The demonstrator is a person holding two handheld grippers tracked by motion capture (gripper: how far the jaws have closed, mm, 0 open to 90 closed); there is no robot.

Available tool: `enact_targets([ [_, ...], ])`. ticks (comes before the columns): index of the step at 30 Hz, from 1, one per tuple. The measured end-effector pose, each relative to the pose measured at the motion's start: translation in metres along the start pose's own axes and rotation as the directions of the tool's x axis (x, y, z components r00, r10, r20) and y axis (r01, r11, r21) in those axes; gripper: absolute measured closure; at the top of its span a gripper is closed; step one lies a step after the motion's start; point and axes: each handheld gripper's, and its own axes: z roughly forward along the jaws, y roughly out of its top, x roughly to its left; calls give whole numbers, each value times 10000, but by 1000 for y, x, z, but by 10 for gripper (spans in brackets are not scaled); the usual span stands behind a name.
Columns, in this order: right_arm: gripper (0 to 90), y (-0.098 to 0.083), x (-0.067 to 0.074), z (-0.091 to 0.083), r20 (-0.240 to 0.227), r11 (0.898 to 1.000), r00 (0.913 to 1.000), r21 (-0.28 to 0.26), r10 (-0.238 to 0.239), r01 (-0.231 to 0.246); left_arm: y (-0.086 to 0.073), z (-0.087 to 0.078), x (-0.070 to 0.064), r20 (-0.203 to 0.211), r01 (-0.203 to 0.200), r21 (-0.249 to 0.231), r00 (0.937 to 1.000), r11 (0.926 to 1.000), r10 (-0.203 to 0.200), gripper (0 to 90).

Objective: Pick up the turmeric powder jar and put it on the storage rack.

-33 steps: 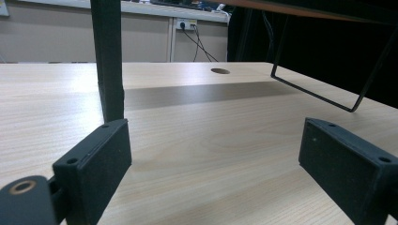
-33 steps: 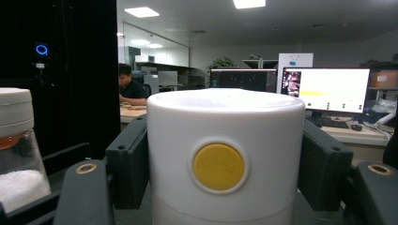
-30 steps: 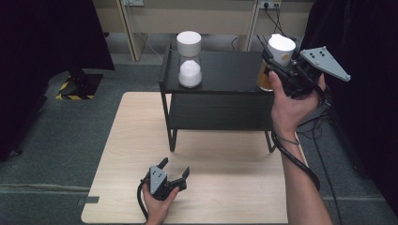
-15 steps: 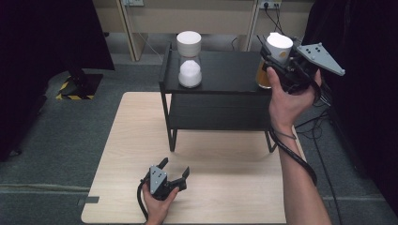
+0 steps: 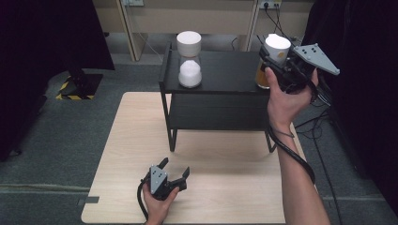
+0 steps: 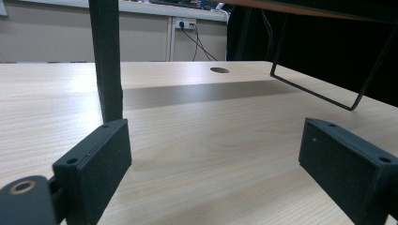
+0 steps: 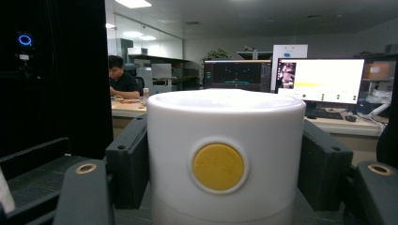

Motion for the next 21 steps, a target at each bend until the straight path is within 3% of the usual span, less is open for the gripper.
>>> enact_targets([
  [14,296,-7,-2,-2,-128,9996,9999,-263,-62,59,0,0,0,2,-25,12,10000,10000,25,91],
  [21,212,-7,-4,-4,-280,9995,9996,-306,26,-34,0,0,0,-3,-30,-6,10000,10000,30,91],
])
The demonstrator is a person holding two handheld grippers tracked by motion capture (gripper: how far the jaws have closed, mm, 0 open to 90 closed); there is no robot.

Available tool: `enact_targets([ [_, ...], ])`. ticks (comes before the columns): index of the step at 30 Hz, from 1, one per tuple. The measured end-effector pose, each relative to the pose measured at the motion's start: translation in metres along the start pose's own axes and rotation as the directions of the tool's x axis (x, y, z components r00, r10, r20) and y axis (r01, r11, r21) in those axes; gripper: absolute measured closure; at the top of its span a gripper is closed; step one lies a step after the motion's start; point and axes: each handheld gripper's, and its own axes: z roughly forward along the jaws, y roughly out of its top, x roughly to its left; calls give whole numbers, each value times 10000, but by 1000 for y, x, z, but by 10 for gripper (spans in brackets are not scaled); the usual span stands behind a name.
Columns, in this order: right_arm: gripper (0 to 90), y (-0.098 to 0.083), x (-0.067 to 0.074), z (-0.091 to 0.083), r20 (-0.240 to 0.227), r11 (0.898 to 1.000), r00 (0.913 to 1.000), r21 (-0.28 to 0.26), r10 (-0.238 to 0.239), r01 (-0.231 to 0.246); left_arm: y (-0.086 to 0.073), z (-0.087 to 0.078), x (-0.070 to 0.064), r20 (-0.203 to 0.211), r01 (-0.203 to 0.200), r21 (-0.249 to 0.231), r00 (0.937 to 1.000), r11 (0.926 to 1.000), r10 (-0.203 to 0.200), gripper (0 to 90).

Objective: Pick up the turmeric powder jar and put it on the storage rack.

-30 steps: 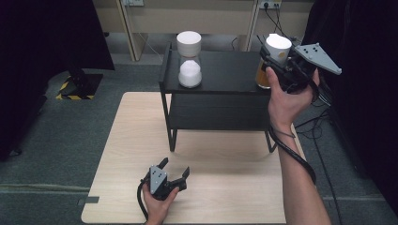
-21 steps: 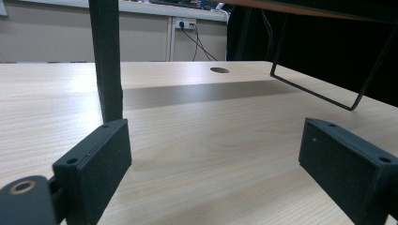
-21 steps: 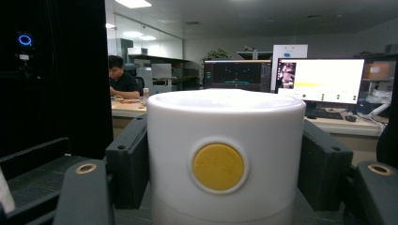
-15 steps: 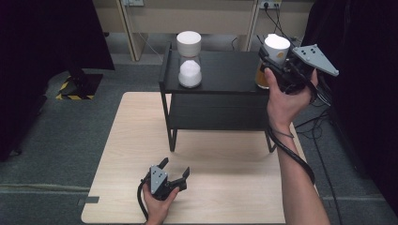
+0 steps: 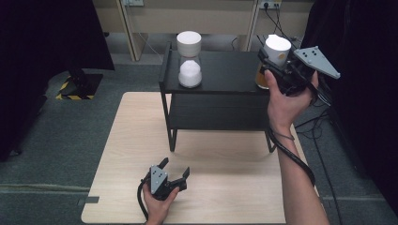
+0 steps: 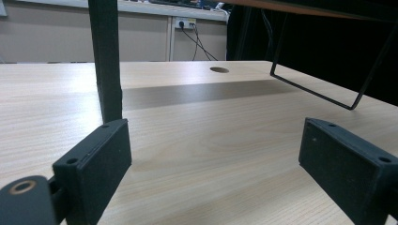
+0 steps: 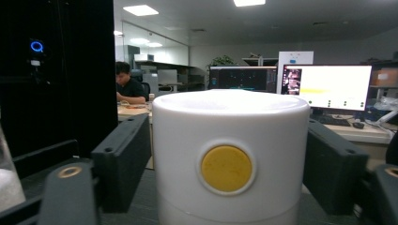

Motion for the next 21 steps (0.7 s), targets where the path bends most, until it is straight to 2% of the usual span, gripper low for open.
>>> enact_targets([
  [3,152,-1,-3,-4,-130,9995,9995,-137,277,-279,0,0,0,1,-6,2,10000,10000,6,91],
  [9,102,-4,-9,-13,-255,9991,9988,-61,412,-413,0,0,0,-12,-8,2,10000,10000,8,91],
  [21,71,-20,-18,-38,-712,9994,9970,-187,294,-308,0,0,0,-28,45,-25,10000,10000,-45,91],
])
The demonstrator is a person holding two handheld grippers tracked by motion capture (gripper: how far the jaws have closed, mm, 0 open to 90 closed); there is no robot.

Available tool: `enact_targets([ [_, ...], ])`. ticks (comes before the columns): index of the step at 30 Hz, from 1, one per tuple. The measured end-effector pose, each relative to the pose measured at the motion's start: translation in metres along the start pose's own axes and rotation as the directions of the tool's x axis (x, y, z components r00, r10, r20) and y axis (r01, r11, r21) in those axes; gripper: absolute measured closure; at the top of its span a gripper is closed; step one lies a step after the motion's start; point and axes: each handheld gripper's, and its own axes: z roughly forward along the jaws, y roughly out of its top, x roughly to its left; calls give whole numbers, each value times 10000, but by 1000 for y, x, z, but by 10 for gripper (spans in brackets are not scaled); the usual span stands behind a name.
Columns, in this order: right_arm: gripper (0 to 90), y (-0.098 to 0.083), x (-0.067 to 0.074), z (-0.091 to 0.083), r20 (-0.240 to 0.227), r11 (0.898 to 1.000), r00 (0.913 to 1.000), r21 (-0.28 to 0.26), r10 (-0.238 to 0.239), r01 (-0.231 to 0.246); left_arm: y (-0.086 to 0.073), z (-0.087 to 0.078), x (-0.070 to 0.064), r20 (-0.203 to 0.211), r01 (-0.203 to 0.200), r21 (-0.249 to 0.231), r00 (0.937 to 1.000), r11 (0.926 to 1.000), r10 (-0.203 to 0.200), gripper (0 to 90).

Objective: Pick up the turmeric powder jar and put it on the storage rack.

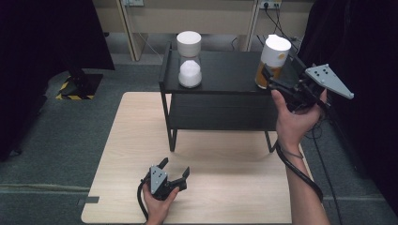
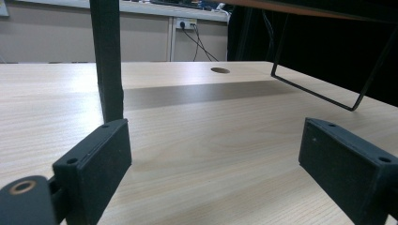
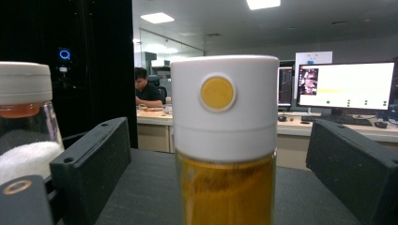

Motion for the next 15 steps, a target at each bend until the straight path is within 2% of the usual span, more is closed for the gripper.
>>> enact_targets([
  [7,66,-9,-3,-13,-224,9999,9997,-70,83,-84,0,0,0,-3,30,13,10000,10000,-30,91],
  [15,65,-16,-3,-25,-305,10000,9995,17,-97,97,1,0,0,6,11,30,10000,10000,-11,91],
])
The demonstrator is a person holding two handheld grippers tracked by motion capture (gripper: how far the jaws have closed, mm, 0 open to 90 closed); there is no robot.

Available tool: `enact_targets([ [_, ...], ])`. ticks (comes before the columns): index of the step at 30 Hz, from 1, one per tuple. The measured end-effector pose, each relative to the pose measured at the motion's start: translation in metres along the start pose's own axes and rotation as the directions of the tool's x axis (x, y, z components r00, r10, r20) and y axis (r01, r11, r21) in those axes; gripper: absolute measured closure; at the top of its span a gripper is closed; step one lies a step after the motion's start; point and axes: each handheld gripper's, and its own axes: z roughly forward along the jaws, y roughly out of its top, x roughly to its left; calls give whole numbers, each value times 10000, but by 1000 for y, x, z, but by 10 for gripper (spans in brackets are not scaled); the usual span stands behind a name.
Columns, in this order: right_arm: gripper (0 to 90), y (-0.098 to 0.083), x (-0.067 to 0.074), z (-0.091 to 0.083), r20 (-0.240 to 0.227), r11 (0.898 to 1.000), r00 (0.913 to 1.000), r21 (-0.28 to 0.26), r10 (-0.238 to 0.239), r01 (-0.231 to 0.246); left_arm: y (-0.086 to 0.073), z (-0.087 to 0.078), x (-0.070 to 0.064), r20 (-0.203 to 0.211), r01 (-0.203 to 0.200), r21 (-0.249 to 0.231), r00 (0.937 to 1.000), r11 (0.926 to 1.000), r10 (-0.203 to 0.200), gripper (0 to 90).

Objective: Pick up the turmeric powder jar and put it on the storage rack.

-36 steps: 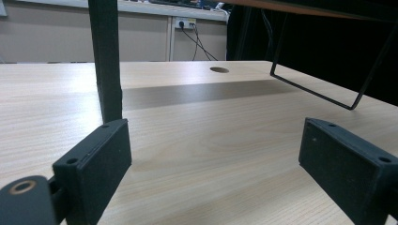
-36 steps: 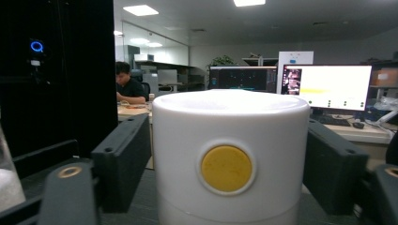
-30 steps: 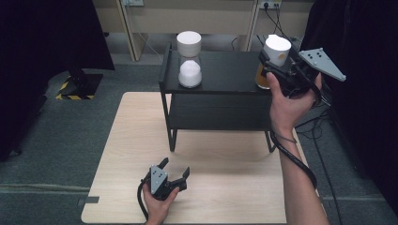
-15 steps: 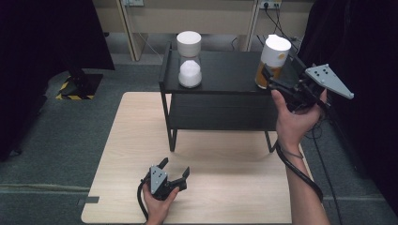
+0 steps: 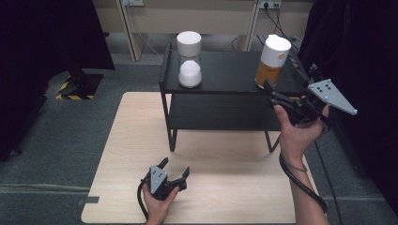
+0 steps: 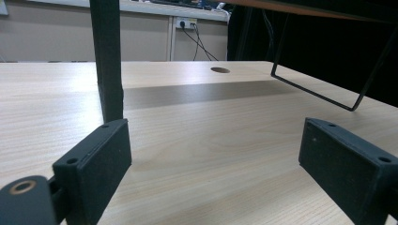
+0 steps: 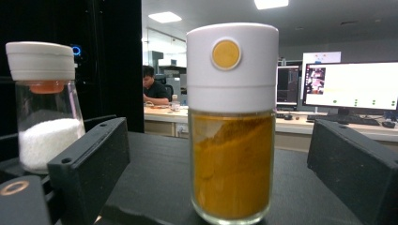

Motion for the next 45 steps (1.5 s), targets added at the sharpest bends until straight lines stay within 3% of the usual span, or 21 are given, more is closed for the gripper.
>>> enact_targets([
  [45,59,-49,0,-51,-142,9996,9999,293,62,-58,-1,0,-1,24,-6,-37,10000,10000,7,91],
])
